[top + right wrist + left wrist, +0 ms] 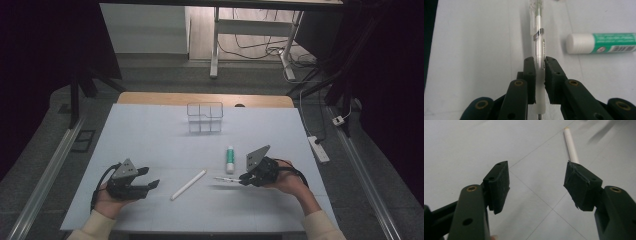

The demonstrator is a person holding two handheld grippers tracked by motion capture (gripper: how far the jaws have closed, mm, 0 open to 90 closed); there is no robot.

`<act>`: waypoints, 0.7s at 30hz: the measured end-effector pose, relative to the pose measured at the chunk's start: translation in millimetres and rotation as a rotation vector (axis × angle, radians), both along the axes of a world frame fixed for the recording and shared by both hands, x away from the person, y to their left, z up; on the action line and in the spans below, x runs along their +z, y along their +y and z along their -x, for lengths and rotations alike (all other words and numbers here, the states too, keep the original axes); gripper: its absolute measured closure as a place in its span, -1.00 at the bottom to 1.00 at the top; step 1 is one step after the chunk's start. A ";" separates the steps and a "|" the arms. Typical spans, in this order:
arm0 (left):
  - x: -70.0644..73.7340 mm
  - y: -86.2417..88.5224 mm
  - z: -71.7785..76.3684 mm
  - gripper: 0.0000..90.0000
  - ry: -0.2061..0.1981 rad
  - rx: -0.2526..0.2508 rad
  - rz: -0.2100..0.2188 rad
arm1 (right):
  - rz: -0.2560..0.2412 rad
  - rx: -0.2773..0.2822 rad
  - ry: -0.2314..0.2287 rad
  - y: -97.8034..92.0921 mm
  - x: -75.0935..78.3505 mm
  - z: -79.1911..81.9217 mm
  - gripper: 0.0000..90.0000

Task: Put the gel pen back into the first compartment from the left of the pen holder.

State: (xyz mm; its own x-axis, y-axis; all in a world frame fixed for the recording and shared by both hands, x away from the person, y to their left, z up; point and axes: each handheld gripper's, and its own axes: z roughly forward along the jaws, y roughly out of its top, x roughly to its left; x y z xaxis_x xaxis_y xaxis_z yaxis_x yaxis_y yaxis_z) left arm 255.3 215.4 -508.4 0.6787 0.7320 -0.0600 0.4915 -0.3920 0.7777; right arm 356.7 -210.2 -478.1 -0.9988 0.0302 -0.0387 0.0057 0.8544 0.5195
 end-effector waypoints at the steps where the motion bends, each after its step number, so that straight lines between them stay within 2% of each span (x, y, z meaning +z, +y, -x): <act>1: 0.6 -0.2 0.2 -0.17 -0.003 -0.001 -0.001 | -0.007 -0.008 -0.003 -0.3 1.9 0.3 0.75; 8: 6.5 -5.6 2.2 -0.17 -0.030 -0.008 -0.022 | -0.069 -0.043 -0.008 1.6 9.2 2.6 0.75; 13: 14.2 -13.3 3.7 -0.17 -0.051 -0.030 -0.021 | -0.079 -0.057 -0.005 8.2 11.5 4.5 0.75; 21: 17.2 -22.2 1.5 -0.18 -0.045 -0.058 -0.017 | -0.069 -0.062 -0.005 17.1 10.6 6.0 0.75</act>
State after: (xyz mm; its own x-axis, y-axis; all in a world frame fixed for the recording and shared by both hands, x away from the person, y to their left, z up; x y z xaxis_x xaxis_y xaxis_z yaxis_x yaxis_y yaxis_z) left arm 253.8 193.2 -491.2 0.7218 0.6920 -0.0164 0.4320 -0.4319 0.7917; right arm 350.7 -193.2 -467.5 -0.9947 0.0950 -0.0389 0.0553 0.8148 0.5770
